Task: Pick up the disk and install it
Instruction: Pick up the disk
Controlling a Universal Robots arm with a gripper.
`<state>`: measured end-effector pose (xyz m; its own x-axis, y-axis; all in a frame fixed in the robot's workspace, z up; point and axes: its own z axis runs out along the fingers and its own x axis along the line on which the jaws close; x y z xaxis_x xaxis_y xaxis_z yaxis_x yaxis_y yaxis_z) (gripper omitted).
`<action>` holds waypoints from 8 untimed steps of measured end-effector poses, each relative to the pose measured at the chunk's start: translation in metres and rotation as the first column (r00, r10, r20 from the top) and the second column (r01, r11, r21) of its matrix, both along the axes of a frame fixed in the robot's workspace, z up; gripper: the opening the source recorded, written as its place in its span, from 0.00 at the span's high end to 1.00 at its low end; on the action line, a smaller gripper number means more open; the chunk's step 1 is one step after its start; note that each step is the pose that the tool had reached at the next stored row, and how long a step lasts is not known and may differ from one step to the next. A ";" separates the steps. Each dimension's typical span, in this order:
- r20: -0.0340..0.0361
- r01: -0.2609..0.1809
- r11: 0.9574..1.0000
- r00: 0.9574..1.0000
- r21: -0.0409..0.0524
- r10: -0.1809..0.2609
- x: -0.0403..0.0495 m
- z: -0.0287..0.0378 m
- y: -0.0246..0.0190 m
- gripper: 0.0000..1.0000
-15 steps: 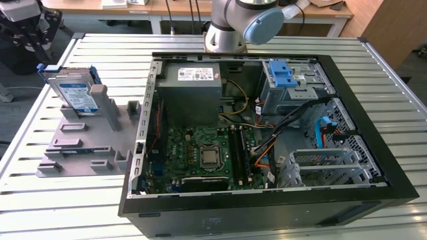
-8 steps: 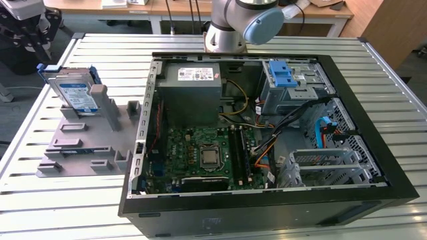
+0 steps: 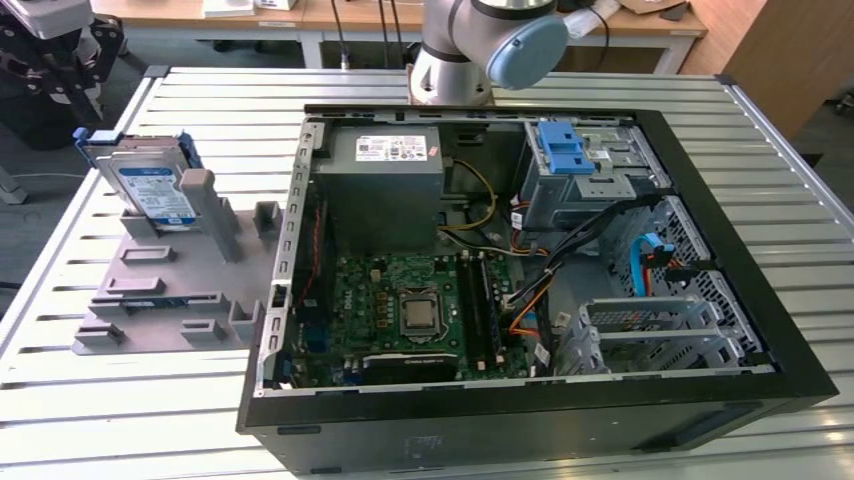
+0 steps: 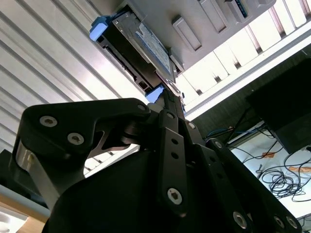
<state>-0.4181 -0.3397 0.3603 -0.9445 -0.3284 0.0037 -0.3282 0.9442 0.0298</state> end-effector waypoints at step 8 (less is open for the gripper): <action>0.000 0.000 1.000 1.000 0.000 0.000 0.0000 0.0000 0.0000 0.89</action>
<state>-0.4181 -0.3397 0.3603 -0.9445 -0.3286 0.0037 -0.3284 0.9441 0.0298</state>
